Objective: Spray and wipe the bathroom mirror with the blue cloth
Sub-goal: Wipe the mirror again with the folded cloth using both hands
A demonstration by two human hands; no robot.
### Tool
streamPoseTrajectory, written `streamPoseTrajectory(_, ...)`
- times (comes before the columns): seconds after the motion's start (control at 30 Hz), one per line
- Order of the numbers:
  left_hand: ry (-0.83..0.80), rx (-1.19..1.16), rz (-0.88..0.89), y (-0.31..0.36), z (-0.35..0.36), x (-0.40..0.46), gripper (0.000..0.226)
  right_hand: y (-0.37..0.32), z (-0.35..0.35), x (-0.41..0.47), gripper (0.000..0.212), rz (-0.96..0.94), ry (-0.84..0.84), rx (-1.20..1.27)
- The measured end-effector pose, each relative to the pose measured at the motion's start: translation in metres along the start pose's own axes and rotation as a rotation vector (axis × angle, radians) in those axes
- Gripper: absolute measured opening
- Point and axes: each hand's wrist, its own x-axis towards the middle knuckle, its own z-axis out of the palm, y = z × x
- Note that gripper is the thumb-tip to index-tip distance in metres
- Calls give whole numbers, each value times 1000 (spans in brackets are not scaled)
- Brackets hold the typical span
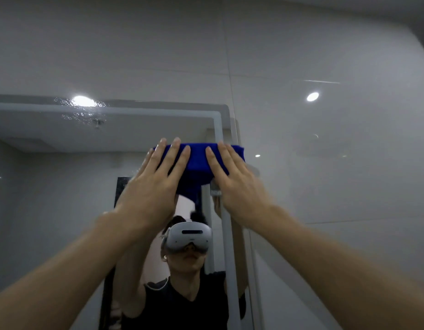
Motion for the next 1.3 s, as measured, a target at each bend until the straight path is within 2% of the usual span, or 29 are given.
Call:
streamPoseTrajectory(0.17,-15,9,-53,-19,-8,47,72,15,-16,49,76,15,4,-33)
streamPoseTrajectory(0.63,-95,45,-136,-51,-22,129,75,30,-43,134,68,97,3,79)
streamPoseTrajectory(0.8,-70,51,-138,-48,-21,123,75,27,-39,132,70,125,2,43)
streamPoseTrajectory(0.97,-71,46,-107,-48,-19,109,75,17,-40,118,65,121,-10,-159)
streamPoseTrajectory(1.13,-86,8,-92,-43,-18,80,77,4,-35,90,68,111,-32,-40)
streamPoseTrajectory(1.3,-94,-40,-90,-31,-19,49,76,-7,-33,68,56,63,-46,-123)
